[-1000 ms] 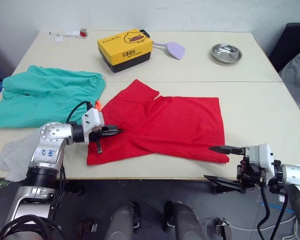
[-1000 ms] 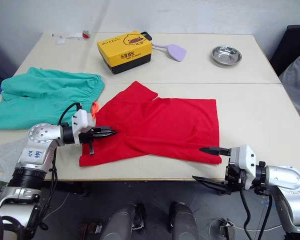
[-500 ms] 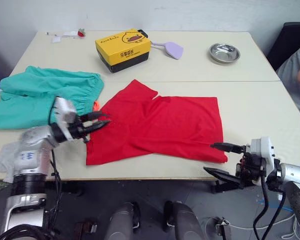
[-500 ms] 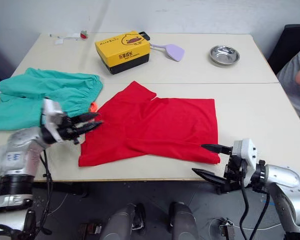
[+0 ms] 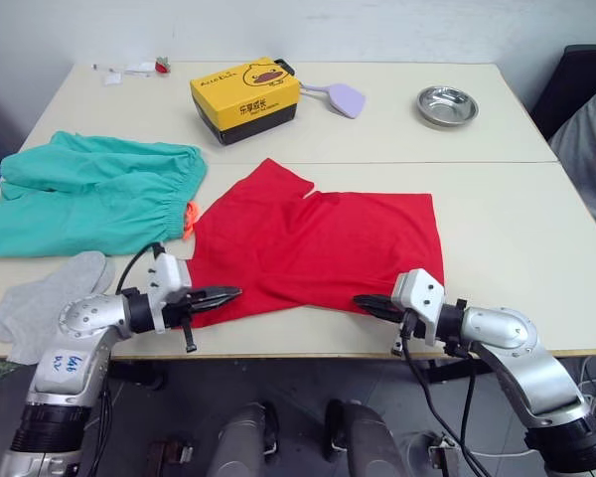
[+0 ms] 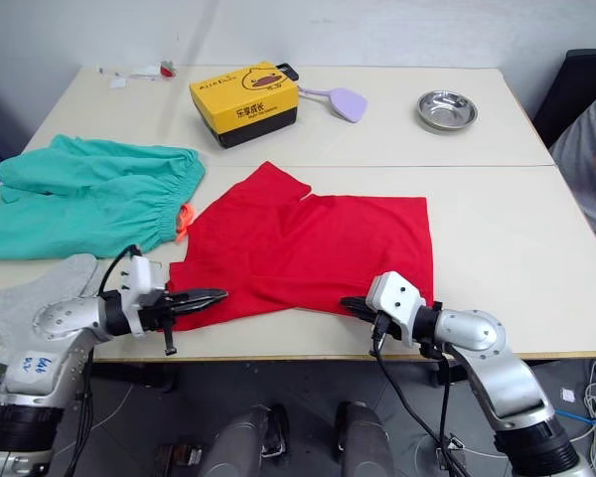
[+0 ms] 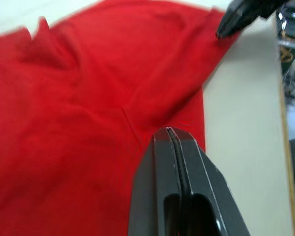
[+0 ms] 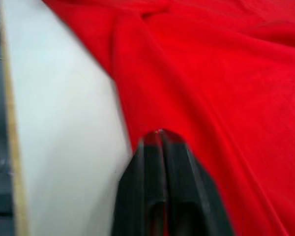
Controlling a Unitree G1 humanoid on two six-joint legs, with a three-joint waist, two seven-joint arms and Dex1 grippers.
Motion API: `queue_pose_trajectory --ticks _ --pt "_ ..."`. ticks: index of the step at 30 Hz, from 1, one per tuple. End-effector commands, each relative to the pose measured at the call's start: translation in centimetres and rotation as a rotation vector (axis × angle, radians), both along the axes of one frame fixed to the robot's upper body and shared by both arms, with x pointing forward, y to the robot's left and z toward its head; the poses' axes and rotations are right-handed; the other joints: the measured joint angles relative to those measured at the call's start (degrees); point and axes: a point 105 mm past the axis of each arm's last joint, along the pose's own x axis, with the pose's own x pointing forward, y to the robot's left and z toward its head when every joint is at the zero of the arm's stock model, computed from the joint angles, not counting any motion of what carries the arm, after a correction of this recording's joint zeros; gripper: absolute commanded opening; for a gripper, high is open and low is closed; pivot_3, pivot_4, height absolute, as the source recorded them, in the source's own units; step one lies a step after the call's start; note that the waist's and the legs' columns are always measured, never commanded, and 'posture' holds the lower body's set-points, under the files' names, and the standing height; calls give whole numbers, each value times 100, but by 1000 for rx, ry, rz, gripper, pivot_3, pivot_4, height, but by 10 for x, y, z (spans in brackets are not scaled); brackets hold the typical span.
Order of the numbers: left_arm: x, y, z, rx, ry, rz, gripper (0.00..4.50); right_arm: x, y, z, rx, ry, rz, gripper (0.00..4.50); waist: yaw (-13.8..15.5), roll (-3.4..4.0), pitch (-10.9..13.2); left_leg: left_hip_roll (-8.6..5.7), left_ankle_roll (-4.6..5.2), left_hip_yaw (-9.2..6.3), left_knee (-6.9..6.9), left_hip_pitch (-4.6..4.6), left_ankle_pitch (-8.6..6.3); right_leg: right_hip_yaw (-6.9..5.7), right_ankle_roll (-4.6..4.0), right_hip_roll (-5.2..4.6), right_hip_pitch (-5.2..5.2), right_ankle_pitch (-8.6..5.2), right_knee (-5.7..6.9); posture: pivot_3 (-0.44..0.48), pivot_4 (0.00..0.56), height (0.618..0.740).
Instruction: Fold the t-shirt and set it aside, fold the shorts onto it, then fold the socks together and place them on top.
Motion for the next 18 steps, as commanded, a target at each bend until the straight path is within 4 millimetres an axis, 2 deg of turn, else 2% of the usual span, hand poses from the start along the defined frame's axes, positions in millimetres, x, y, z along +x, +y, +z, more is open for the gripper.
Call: queue_pose_trajectory --ticks 1,5,10,15,18 --pt "-2 13 -14 70 15 77 0 8 -21 1 -46 -20 -60 21 -9 0 0 1 0 0 0 0 0 0 0 1 0 0 0 0 150 740" --pt "-9 30 -33 142 60 111 0 15 -59 -1 -122 -19 -126 21 -1 -2 -3 1 4 2 3 4 -1 -1 0 1 4 0 1 0 150 740" --pt "-7 43 -39 145 63 143 0 34 -96 1 -175 -63 -225 21 0 8 -15 2 31 2 -10 50 -20 6 -4 -1 40 -2 -5 0 150 740" --pt "-11 48 -39 135 47 98 0 53 -110 7 -156 -118 -279 21 -32 34 -30 5 12 8 -21 66 -11 8 -16 0 42 -9 3 0 150 740" --pt "-14 49 -28 110 10 31 0 57 -115 18 -146 -161 -272 21 -66 37 -32 7 2 9 -22 65 -5 7 -18 2 37 -10 7 0 150 740"
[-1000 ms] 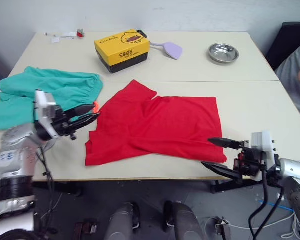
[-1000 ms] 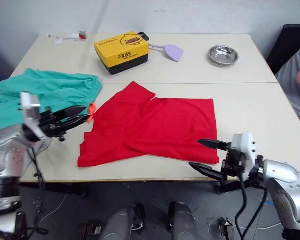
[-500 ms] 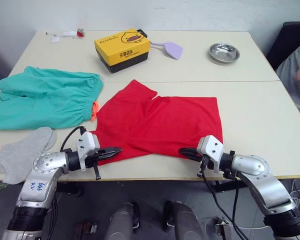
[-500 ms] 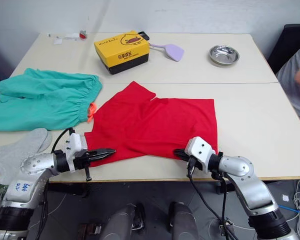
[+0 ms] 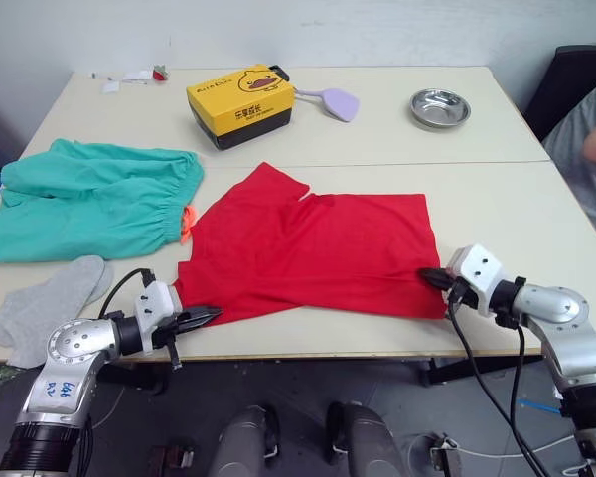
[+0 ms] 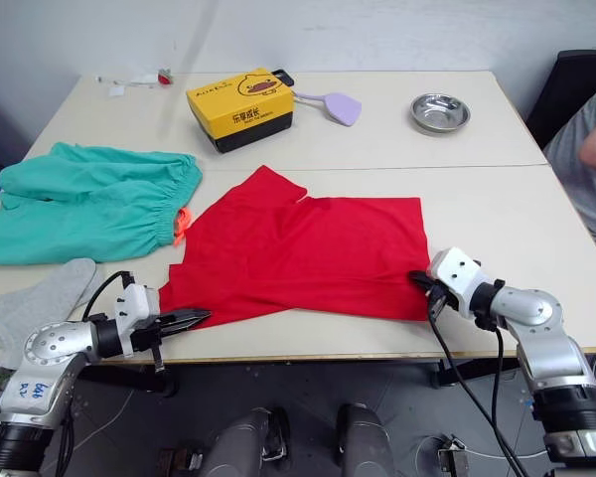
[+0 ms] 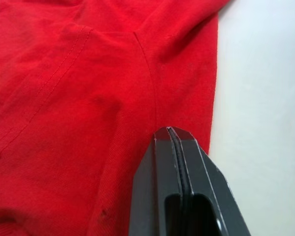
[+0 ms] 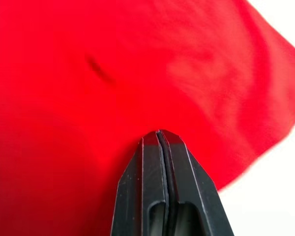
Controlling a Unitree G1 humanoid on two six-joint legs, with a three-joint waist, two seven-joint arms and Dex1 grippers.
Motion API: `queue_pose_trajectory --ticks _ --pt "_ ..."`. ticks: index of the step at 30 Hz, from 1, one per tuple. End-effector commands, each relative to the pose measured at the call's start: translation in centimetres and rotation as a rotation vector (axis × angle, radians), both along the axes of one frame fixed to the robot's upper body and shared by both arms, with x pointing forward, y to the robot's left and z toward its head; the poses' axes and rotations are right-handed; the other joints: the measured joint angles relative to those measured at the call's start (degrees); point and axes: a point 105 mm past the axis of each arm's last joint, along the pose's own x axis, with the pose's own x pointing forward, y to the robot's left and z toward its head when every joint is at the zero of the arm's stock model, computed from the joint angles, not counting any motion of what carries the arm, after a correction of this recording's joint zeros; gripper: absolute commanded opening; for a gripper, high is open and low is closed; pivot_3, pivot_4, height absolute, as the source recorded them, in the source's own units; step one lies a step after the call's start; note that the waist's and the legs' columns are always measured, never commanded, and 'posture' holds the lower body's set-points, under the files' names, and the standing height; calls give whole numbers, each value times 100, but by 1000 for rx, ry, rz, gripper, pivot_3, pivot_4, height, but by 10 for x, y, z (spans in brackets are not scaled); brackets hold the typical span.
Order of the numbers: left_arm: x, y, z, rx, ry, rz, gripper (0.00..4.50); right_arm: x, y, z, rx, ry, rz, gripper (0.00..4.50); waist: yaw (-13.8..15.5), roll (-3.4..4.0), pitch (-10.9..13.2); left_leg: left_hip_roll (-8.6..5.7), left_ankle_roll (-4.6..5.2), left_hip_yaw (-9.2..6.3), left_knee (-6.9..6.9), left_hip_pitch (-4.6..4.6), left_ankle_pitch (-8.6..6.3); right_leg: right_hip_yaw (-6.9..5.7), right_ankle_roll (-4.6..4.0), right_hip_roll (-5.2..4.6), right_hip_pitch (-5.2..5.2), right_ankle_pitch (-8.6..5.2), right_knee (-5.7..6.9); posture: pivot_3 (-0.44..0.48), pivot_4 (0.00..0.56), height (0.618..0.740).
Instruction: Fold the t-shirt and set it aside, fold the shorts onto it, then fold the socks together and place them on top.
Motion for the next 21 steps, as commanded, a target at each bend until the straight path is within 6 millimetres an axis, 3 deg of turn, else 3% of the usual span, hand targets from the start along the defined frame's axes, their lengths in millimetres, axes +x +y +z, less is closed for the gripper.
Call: queue_pose_trajectory --ticks 1,4,10,14,18,21 --pt "-6 11 5 5 -1 -40 0 3 -11 18 -2 -78 -3 21 -28 0 0 0 -1 0 -2 0 1 0 0 0 0 0 0 0 150 740" --pt "-12 9 16 -25 -8 -109 0 -4 -9 36 81 -113 72 21 -77 3 2 -1 -7 1 -2 -9 5 -1 0 -1 -3 0 -2 0 150 740" --pt "-15 3 32 -26 -24 -177 0 -40 -1 38 255 189 158 21 -70 3 2 0 10 -2 3 -12 -5 -2 2 -3 -1 0 -5 0 150 740" --pt "-15 -5 36 -43 -42 -200 0 -52 3 33 223 332 187 960 -71 3 2 -1 31 -3 4 -12 -18 1 3 -7 -2 1 -5 0 150 740" --pt "-16 -20 39 -70 -44 -249 0 -25 -11 30 127 283 85 2348 -95 5 3 -2 26 0 4 -13 -18 4 3 -6 -7 0 -6 0 150 740" --pt "-16 -24 39 -76 -44 -254 0 -15 -14 26 101 292 74 2348 -84 7 4 -1 -1 1 -2 -14 -6 2 2 -5 -11 -1 -10 0 150 740"
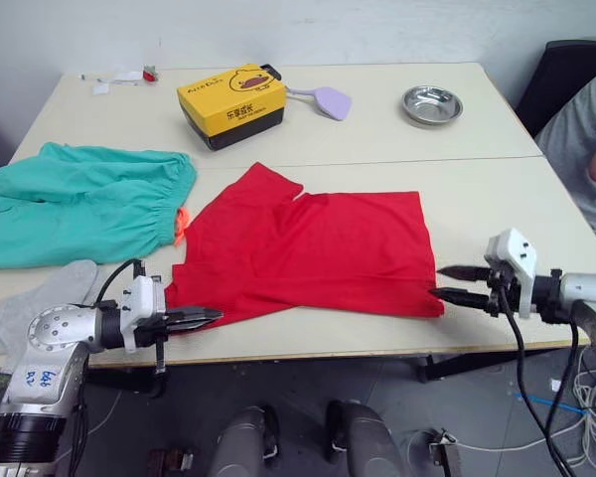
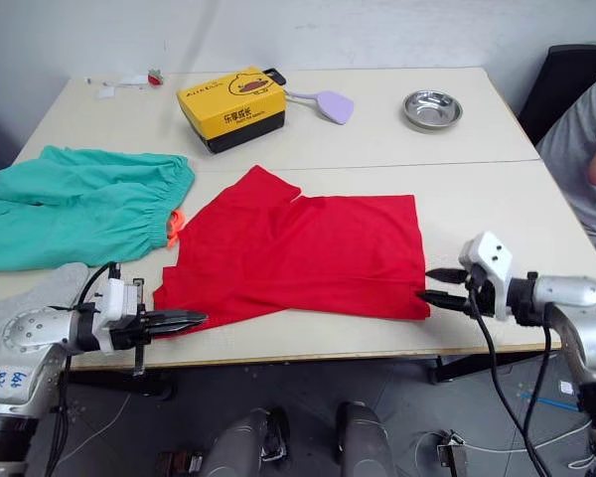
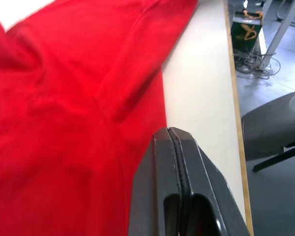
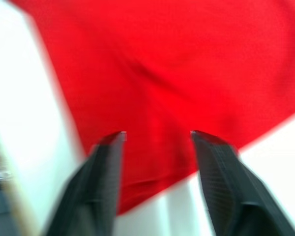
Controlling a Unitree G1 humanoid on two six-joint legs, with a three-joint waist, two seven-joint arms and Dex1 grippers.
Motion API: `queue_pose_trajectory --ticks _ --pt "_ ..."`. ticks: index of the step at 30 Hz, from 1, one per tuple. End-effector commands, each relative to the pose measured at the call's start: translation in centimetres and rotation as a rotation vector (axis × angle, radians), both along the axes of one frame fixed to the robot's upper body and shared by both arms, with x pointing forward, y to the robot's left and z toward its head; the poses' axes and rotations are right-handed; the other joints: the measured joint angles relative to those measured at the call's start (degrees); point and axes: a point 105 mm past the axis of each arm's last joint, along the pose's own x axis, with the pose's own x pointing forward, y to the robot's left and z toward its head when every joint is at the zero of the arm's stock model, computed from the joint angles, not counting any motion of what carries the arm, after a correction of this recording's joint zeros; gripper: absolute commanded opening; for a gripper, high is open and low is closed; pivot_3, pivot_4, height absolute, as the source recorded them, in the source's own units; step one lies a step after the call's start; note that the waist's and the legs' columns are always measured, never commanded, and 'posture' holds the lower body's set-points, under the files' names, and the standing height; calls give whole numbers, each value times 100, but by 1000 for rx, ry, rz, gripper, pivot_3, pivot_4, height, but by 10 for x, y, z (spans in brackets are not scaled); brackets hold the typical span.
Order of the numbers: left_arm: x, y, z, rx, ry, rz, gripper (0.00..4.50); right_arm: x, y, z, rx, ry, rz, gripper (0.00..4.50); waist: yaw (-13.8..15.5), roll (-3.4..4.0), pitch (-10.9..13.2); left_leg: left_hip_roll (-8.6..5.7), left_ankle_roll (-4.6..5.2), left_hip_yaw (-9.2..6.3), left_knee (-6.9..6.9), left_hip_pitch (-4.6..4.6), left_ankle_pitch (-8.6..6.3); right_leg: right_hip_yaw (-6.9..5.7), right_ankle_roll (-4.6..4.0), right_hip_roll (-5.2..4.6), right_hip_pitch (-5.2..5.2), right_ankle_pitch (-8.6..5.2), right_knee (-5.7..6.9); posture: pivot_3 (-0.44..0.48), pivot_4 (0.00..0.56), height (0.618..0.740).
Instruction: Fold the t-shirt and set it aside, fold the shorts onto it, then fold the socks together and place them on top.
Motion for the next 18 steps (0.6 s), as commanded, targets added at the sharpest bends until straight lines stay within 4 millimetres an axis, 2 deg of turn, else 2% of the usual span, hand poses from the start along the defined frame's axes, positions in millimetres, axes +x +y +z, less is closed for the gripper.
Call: queue_pose_trajectory --ticks 1,12,15,18 --pt "-1 -8 4 -18 -16 -23 0 9 -1 -3 -26 -1 2 2348 3 1 1 0 -6 1 -4 -2 3 -1 -2 1 -4 -1 0 0 150 740" --pt "-3 -6 -2 -19 -6 -10 0 8 7 -9 -48 36 79 2348 7 2 1 -1 1 1 15 -29 4 -5 8 1 -17 4 1 0 150 740" --pt "-3 -5 -3 -18 -4 -5 0 8 6 -11 -52 51 70 1730 7 1 1 0 1 1 13 -29 4 -5 7 1 -18 4 1 0 150 740" --pt "-3 -5 -4 -16 -3 -3 0 9 7 -14 -60 53 67 677 7 1 1 0 0 1 13 -29 4 -5 7 1 -17 4 0 0 150 740"
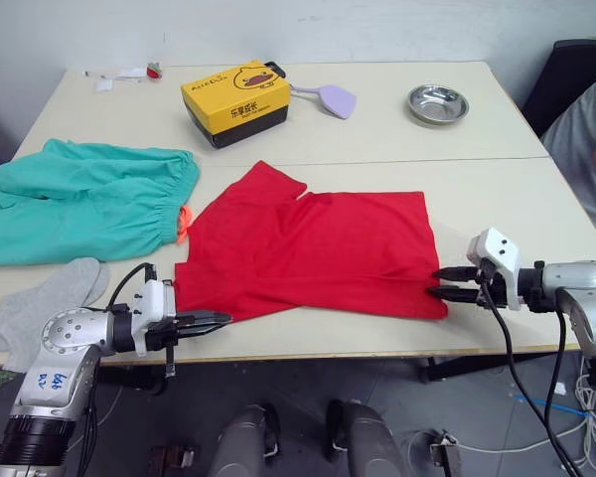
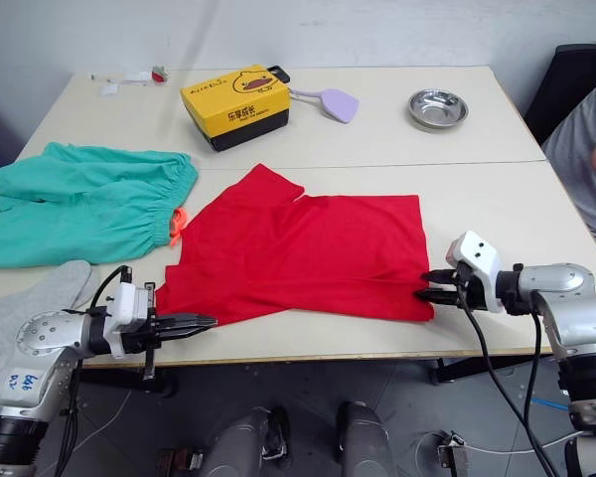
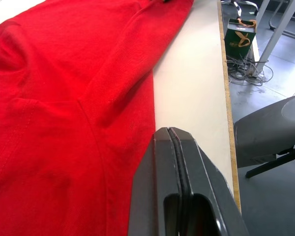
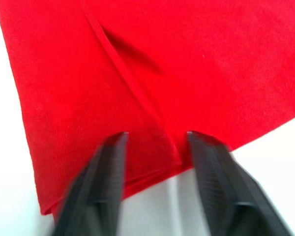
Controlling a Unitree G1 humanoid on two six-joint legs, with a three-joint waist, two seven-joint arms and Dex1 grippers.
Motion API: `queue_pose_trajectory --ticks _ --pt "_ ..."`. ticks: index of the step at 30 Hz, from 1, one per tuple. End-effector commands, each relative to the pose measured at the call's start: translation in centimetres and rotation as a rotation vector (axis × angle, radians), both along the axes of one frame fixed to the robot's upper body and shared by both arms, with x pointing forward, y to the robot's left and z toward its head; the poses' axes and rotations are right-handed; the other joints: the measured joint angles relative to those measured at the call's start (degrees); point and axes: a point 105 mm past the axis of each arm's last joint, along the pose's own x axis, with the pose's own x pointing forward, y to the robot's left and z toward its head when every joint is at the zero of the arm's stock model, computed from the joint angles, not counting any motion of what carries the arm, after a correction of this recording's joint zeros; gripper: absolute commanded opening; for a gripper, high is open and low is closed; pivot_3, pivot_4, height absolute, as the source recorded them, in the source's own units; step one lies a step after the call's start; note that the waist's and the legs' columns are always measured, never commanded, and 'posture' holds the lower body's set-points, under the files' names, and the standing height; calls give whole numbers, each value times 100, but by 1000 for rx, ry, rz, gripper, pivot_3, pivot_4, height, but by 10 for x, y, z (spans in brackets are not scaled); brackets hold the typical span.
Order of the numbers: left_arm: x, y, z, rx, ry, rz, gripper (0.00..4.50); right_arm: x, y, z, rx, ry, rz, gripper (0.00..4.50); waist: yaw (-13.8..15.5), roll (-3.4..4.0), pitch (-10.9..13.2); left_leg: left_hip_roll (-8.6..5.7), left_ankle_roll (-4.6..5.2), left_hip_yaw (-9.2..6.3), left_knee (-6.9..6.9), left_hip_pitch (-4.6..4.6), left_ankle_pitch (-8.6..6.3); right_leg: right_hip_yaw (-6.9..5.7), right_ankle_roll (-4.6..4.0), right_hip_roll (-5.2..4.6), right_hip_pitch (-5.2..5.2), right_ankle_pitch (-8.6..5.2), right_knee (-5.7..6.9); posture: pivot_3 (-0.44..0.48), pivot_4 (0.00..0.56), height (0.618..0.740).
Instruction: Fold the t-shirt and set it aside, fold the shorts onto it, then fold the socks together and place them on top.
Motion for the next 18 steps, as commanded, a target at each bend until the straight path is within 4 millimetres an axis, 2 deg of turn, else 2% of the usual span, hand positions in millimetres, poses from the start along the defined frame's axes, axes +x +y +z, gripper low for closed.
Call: queue_pose_trajectory --ticks 1,2,8,13,18 --pt "-1 1 4 2 -27 0 0 3 5 4 -8 -22 19 291 0 0 0 0 0 0 0 0 0 0 0 0 0 0 0 0 150 740" --pt "-1 2 3 5 -27 0 0 3 5 3 -9 -20 22 53 -1 0 0 0 0 0 0 0 0 0 0 0 0 0 0 0 150 740" --pt "-1 6 -3 39 -7 0 0 7 0 17 -25 -78 36 53 -6 0 0 0 -1 0 -1 0 0 1 0 0 -1 0 0 0 150 740" --pt "-6 12 -18 101 32 -7 0 15 -8 32 -65 -132 40 53 -9 1 1 0 -1 0 -1 -1 0 0 0 0 -4 0 0 0 150 740" --pt "-8 15 -25 127 45 -6 0 22 -6 35 -82 -142 57 53 -10 2 1 0 -2 0 -2 -5 -1 1 -1 -1 -8 0 -1 0 150 740"
